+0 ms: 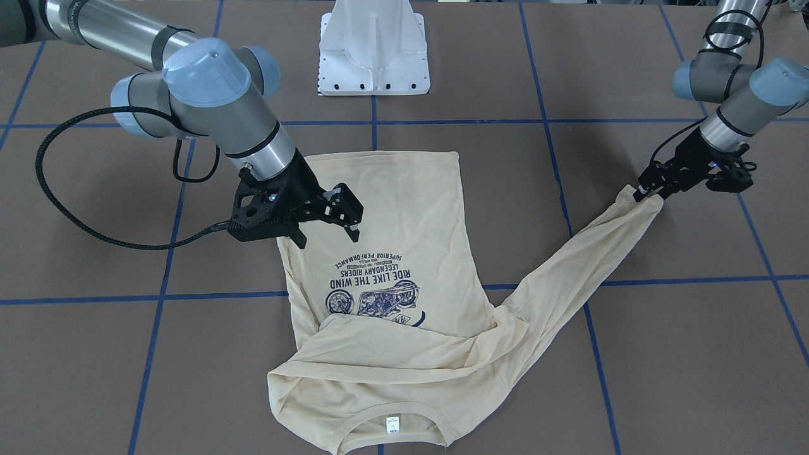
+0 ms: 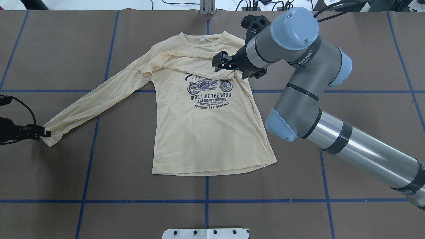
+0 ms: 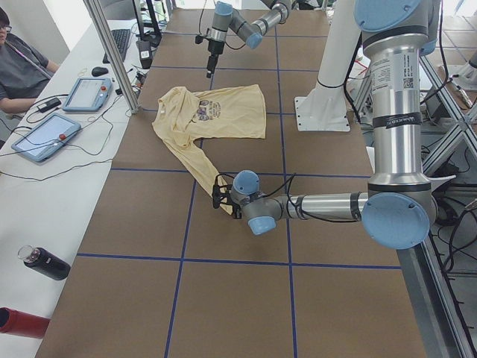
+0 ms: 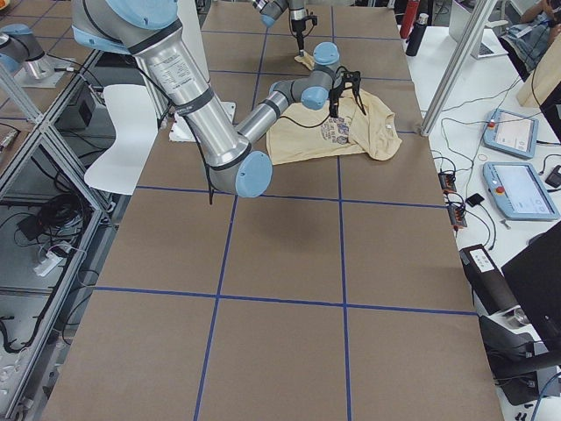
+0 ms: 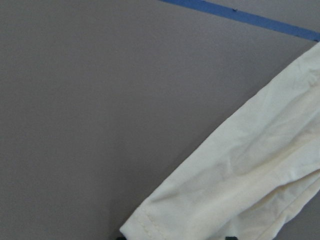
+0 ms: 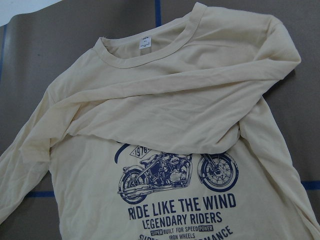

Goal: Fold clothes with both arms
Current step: 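Move the left gripper to the cuff of the other sleeve and grasp it, then lift the sleeve with the left gripper and carry it over the collar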

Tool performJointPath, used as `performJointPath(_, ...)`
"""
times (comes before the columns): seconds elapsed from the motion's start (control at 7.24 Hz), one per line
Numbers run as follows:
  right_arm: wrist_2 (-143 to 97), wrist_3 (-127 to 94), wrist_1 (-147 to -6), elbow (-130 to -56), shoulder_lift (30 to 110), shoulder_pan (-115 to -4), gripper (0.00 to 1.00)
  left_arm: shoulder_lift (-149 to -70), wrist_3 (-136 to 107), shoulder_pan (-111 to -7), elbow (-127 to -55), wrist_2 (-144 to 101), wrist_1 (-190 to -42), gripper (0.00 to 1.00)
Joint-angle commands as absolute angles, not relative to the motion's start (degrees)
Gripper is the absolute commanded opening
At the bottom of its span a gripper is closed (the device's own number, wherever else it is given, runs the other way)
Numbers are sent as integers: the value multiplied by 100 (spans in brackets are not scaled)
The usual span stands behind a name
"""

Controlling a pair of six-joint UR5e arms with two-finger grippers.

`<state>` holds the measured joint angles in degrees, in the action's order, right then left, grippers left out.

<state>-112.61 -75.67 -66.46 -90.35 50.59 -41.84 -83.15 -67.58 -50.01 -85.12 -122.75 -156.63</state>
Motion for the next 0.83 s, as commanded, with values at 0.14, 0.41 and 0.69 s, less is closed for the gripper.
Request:
performJointPath(0.14,-11259,-7567,-6645,-9044,5071,-4184,99,-8314,-6785,-5001,-8543,-12296,-15653,0)
performJointPath(0.41,-11267,-7567,-6636,-9035,5097,-4184,99,-8323,-6811,-5001,-8587,-12305,-15653,0)
performJointPath(0.69,-11276,-7567,-6636,-9035,5106,-4192,99,-8262,-6864,-5018,-9103,-12418,-15497,0)
